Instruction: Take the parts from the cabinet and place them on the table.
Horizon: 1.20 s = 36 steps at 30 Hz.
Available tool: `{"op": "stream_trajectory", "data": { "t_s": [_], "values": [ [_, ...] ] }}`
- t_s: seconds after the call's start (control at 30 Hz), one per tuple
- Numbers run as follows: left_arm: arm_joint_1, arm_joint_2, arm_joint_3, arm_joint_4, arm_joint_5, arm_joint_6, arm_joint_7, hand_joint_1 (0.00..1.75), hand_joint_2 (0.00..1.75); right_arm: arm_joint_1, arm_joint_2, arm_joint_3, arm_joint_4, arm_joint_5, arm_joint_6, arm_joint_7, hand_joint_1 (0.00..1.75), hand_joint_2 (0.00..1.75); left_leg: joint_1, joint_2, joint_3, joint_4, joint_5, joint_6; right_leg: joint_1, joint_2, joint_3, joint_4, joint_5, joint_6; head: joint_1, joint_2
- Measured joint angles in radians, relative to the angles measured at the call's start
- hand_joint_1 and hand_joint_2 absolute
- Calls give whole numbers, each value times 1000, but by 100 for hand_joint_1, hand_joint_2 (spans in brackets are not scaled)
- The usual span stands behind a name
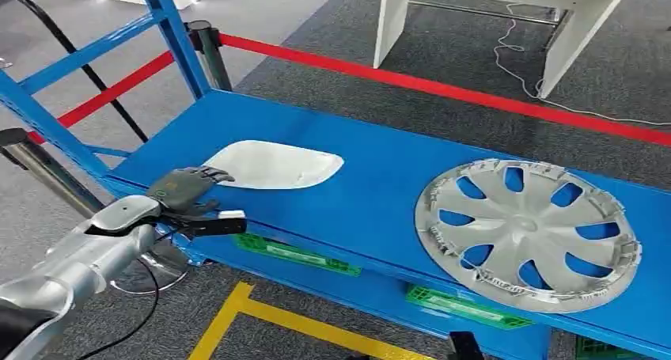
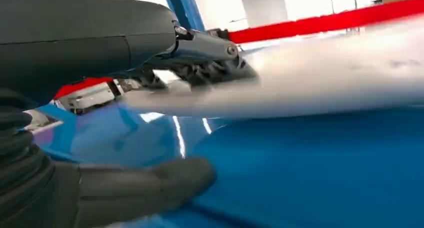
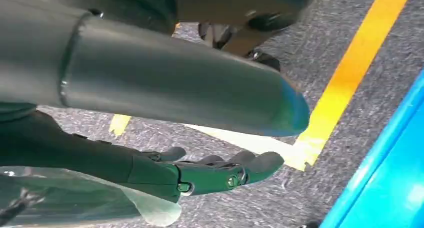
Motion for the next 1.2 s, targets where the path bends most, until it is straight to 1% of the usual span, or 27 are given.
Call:
{"op": "stream_trajectory", "data": {
  "t_s": [0.03,0.07,0.1,0.13,0.17,0.2,0.27,0.33,0.37,0.43,0.47,0.5,0.53,0.57,0.63,0.67,0.8,0.83,0.87,0.93,0.97,1.0,1.03,1.07,1.13,1.17,1.2],
  "values": [
    [2,2,0,0,0,0,0,175,175,0,-1,0,0,0,0,0,0,0,1,-1,0,1,0,0,-2,0,15,-32,30,2,-1,0],
    [3,4,1,1,1,0,0,175,175,-1,-3,-1,0,0,0,0,0,0,2,-2,0,3,-2,-3,-4,-1,46,-101,73,3,-1,0],
    [3,7,1,2,2,1,0,175,175,-2,-5,-1,0,0,0,0,0,0,5,-2,1,8,-6,-8,-7,-2,92,-200,120,5,-2,0],
    [2,10,2,2,4,3,0,175,175,-2,-5,-2,0,0,2,-1,0,0,6,-2,-1,17,-12,-17,-10,-3,128,-280,139,9,0,0],
    [2,16,3,2,7,7,-2,175,175,-3,-5,-3,0,-2,5,-2,0,0,-3,-4,-10,28,-17,-25,-6,-1,153,-294,122,8,4,0],
    [2,19,5,2,8,9,-1,175,175,-4,-5,-5,0,-2,9,-3,0,0,-3,-6,-15,32,-14,-27,-6,2,146,-290,121,-6,0,0],
    [4,24,7,2,8,9,0,175,175,0,-6,-7,0,-2,10,-4,0,0,-1,-5,-12,29,-11,-32,-2,3,143,-287,119,-15,1,0],
    [4,29,7,2,8,9,0,175,175,-2,-7,-9,0,-1,10,-7,0,0,2,-5,-16,43,-29,-39,-9,4,146,-292,124,-29,0,0],
    [4,33,7,2,8,10,-1,175,175,-3,-7,-10,0,0,11,-13,0,0,2,-4,-34,85,-58,-44,-9,4,146,-292,124,-34,-6,0],
    [9,37,7,2,7,12,-1,171,175,-2,-7,-13,0,0,12,-20,0,0,3,-4,-102,239,-133,-51,-7,3,144,-292,124,-40,-5,0],
    [15,40,7,3,6,15,-2,166,175,-1,-7,-15,0,0,12,-21,0,0,3,-4,-138,317,-159,-52,-5,4,144,-292,124,-41,-5,0],
    [20,44,7,3,6,18,-2,166,175,0,-7,-16,0,0,11,-21,0,0,3,-4,-152,346,-160,-50,-4,4,144,-292,124,-41,-5,0],
    [22,45,7,3,6,24,-3,166,175,1,-7,-17,0,0,10,-21,0,0,3,-4,-145,330,-138,-46,-2,4,145,-292,123,-41,-5,0],
    [21,48,8,3,6,28,-5,166,175,1,-8,-18,0,1,9,-21,0,0,1,-4,-118,268,-95,-39,1,4,146,-292,123,-41,-5,0],
    [19,53,8,3,5,31,-8,166,175,0,-7,-19,0,1,8,-21,0,0,-8,-4,-35,91,-8,-17,4,5,151,-292,123,-41,-5,0],
    [18,56,9,3,5,33,-9,164,175,0,-7,-20,0,1,8,-21,0,0,-12,-3,-14,53,-17,-5,6,5,149,-293,122,-40,-3,0],
    [15,60,11,3,-1,39,-10,175,175,2,-7,-21,0,2,6,-20,0,0,-17,-4,-9,23,-14,-1,4,3,148,-304,130,-23,-4,0],
    [15,59,11,3,-2,39,-11,175,175,1,-8,-21,0,2,6,-20,0,0,-5,-1,3,1,-2,-3,4,3,141,-302,122,-18,-3,0],
    [15,58,12,3,-3,39,-12,175,175,1,-8,-22,0,3,5,-20,0,0,-6,0,6,-7,1,-3,5,1,132,-282,103,-13,-3,0],
    [18,56,15,3,-8,39,-15,175,175,-1,-9,-23,0,4,4,-20,0,0,-6,2,3,-5,3,0,4,1,68,-143,29,-8,-1,0],
    [20,54,17,3,-8,39,-15,175,175,0,-10,-24,0,4,4,-19,0,0,-6,2,2,-5,3,0,4,1,38,-78,6,-6,-1,0],
    [21,53,18,3,-8,39,-15,175,175,3,-10,-24,0,4,4,-19,0,0,-7,2,2,-4,2,0,4,1,15,-31,-2,-4,-2,0],
    [22,52,18,3,-7,39,-15,175,175,5,-10,-24,0,4,4,-18,0,0,-6,2,3,-3,1,0,4,1,16,-35,15,-2,0,0],
    [23,52,19,3,-7,39,-15,175,175,5,-11,-24,0,4,4,-18,0,0,-6,1,3,-1,0,-1,3,0,36,-78,49,-1,-1,0],
    [22,52,20,3,-7,39,-15,175,175,3,-13,-24,0,4,4,-18,0,0,-2,-1,3,8,-7,-10,0,-2,119,-245,134,1,-1,0],
    [22,52,21,3,-7,39,-15,175,175,1,-13,-24,0,5,5,-18,0,0,-4,-2,1,14,-11,-18,1,-1,141,-283,116,1,-1,0],
    [20,53,21,3,-7,39,-14,175,175,0,-12,-24,0,5,5,-19,0,0,-11,-5,-9,30,-16,-22,1,2,154,-303,116,-7,1,0]
  ]
}}
